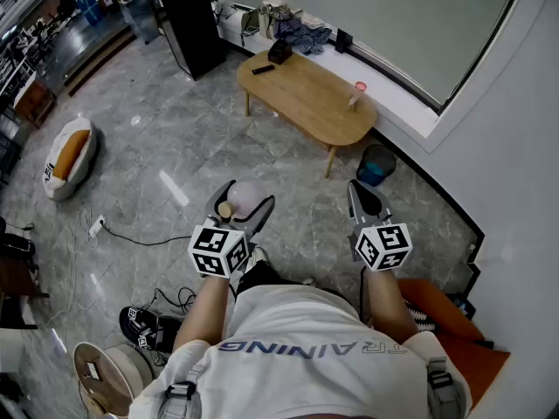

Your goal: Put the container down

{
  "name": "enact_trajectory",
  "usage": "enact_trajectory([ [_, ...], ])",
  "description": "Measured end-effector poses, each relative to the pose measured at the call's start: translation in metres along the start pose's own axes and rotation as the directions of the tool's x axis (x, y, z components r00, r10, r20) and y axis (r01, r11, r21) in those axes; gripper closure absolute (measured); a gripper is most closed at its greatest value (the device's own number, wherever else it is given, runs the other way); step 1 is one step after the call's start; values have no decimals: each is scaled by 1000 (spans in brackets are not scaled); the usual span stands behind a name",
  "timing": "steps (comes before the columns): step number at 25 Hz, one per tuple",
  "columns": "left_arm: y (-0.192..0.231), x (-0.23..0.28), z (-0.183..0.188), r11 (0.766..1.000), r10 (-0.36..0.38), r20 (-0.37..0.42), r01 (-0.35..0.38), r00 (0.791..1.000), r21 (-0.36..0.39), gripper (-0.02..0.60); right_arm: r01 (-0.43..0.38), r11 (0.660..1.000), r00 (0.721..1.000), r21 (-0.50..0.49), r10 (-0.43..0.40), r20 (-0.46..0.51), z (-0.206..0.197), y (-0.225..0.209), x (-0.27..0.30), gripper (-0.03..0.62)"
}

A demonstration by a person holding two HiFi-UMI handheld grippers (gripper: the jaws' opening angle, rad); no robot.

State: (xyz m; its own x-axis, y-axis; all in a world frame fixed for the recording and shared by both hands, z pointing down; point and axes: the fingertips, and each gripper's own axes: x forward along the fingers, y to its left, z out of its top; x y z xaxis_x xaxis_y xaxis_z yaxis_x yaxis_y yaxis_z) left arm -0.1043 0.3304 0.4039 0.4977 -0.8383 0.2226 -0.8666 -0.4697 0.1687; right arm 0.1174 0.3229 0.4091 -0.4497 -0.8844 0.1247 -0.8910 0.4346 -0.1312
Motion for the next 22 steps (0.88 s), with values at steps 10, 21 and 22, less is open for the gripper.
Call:
enact_trajectory([
  [10, 1, 0, -1, 1000, 17, -2, -17, 1000, -9, 179, -2, 1000, 1000, 0, 2, -16, -6, -3, -2, 580],
  [21, 6, 6, -4, 1000, -3, -13, 2, 1000, -13, 179, -2, 997, 1000, 79, 4, -26, -15, -6, 10, 579],
  [22, 9, 6, -4, 1000, 0, -13, 0, 1000, -16, 179, -5, 996, 1000, 86, 7, -26, -15, -4, 13, 579],
])
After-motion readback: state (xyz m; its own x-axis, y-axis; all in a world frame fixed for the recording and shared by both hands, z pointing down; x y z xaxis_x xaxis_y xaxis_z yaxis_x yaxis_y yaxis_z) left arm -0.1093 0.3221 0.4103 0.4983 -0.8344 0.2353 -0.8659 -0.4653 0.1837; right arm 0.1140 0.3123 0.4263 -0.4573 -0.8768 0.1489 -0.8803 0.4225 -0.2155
